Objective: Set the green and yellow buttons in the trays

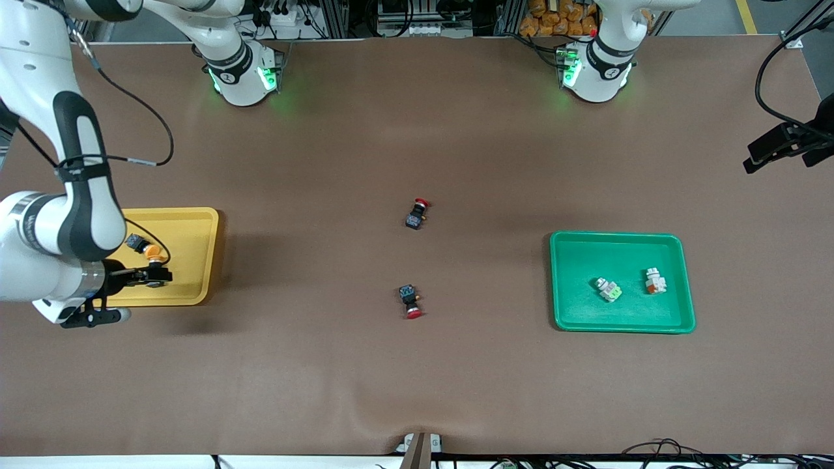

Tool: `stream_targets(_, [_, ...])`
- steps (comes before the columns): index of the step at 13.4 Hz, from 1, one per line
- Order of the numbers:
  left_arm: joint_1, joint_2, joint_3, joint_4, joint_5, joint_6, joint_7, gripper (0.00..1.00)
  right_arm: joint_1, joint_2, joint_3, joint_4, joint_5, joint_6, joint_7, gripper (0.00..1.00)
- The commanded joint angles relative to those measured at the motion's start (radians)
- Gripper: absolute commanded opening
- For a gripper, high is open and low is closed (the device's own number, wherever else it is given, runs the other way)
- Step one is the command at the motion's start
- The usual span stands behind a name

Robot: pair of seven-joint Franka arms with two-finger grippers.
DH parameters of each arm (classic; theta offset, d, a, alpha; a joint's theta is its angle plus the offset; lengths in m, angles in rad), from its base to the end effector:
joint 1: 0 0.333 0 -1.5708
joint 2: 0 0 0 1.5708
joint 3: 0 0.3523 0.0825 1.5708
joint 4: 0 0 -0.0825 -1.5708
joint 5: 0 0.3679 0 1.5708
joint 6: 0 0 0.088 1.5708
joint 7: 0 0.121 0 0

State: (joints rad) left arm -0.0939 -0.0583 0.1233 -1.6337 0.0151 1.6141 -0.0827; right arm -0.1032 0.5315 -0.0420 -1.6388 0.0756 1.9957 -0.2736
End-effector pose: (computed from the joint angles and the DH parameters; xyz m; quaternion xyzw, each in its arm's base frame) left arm 0.5225 0.0193 0.6526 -0.9983 -0.0558 -0.0192 0.0035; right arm 0.6600 -0.0872 0.3213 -0.9949 -0.0474 0.0803 0.0397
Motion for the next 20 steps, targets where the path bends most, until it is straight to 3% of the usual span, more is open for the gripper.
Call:
stream_targets(1, [-0.013,0.009,0.004,-0.012,-0.012,0.023,0.009,1.0,0.036,-0.23,0.004,-0.264,-0.011,0.086,0.088,1.0])
stream_targets(6, [-0.012,0.02,0.004,-0.012,-0.012,0.038,0.021,1.0,0.043,-0.444,0.033,-0.213,-0.013,-0.162,0.195,1.0])
stream_targets(9, [-0.01,0.015,0.004,-0.02,-0.011,0.038,0.027,1.0,0.057,-0.461,0.05,-0.043,-0.016,-0.416,0.269,1.0])
stream_targets(12, [-0.01,0.012,0.004,-0.018,-0.011,0.038,0.027,1.0,0.092,-0.495,0.042,0.085,-0.02,-0.587,0.304,1.0])
stream_targets(20, [-0.007,-0.011,0.004,-0.006,-0.011,-0.022,0.029,1.0,0.103,-0.539,0.037,0.126,-0.048,-0.626,0.32,1.0])
